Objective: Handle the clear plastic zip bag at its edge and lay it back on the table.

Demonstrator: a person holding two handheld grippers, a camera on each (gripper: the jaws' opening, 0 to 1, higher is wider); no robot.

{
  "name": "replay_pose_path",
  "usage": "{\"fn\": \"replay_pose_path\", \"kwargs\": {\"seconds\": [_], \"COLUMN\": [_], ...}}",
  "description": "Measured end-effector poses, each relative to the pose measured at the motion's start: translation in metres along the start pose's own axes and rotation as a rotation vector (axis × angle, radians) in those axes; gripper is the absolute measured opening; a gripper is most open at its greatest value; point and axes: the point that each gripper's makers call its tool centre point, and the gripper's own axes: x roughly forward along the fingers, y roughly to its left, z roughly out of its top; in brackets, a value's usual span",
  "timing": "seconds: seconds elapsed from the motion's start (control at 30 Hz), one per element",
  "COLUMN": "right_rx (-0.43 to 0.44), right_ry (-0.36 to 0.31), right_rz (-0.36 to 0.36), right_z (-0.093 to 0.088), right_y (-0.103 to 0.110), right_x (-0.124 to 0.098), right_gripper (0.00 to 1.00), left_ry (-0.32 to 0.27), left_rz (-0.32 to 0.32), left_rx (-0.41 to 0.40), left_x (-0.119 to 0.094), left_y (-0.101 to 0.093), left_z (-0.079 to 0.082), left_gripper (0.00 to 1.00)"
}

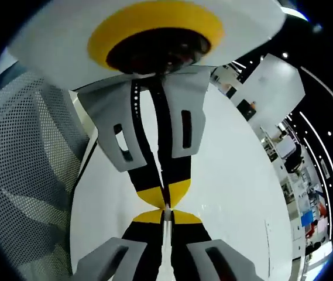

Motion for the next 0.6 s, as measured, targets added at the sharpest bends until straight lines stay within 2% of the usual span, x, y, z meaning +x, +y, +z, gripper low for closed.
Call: {"fn": "replay_pose_path", "kwargs": {"seconds": [0.6], "right_rx": [0.058], "right_ry": [-0.023], "right_rz": [0.02], "right_z": [0.0031], "right_y": [0.0047], "right_x": [-0.0005], "right_gripper": [0.0], "left_ry": [-0.015], "left_rz": [-0.006], "left_rx": [-0.026], "left_x": [-0.006], "left_y": [-0.0037], "left_z": [-0.0018], "left_gripper": [0.0]}}
